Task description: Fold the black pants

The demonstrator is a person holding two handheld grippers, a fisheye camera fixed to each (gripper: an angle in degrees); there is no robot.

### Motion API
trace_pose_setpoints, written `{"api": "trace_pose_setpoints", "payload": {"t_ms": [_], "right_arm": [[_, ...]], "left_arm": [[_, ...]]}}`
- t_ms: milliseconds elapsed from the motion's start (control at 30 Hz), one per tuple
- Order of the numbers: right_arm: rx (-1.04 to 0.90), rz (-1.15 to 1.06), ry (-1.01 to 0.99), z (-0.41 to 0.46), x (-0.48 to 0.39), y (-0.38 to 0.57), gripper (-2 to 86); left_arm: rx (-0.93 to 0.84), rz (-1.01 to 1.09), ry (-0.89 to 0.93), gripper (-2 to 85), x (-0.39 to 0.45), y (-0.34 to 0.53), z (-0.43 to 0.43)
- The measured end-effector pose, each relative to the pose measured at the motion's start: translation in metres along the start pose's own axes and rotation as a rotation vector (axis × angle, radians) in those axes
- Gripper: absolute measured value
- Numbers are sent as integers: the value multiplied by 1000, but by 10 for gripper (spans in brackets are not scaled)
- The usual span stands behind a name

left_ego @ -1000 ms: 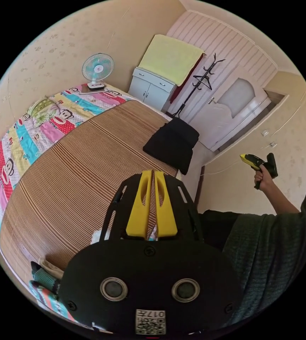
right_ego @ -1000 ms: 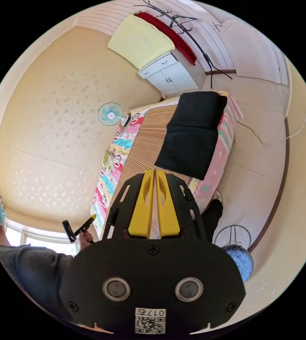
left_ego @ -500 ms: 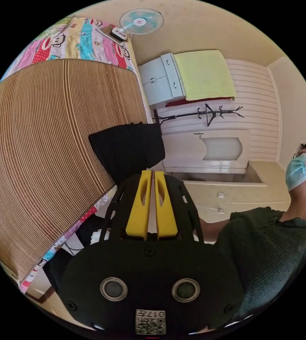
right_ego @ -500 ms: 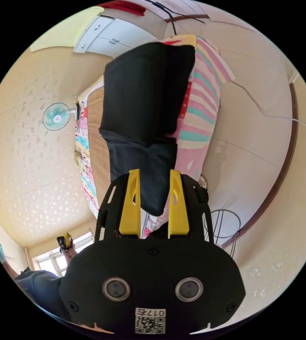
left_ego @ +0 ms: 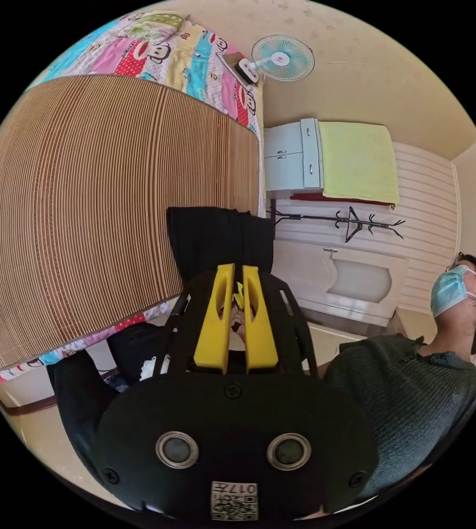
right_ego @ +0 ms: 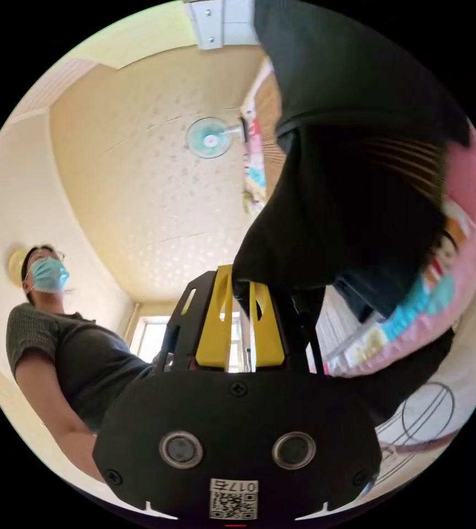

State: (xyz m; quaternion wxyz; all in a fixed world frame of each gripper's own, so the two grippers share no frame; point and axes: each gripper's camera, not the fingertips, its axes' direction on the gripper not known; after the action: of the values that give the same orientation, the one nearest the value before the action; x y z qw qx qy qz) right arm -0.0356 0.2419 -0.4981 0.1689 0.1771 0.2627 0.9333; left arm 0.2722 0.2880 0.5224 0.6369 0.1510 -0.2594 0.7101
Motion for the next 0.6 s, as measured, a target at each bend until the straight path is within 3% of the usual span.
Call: {"api": "trace_pose_setpoints", "payload": {"t_ms": [133,200,300,400,467,600], "right_arm": [[-174,-297,-279,81,-95,-73,-1],[-470,-449,-397,165,-153,-112,-3],[-776,-570,-291,279,-202,-104,-1],[-996,-413,-131,365,-180,-75,8],[-947,-284,-49,367,-155,-65,13],[-496,131,123,253,-72,-43,21]], "left_arm": [[44,-3,-3,38,-6,5,-13],[58,8,8,37,-8,7,-19],[84,32,4,37,-12,15,-31],[105,42,-16,38,-23,23,-44],[123,31,9,37,-35,29,-54],[147,67,43,37,-67,46,-79]]}}
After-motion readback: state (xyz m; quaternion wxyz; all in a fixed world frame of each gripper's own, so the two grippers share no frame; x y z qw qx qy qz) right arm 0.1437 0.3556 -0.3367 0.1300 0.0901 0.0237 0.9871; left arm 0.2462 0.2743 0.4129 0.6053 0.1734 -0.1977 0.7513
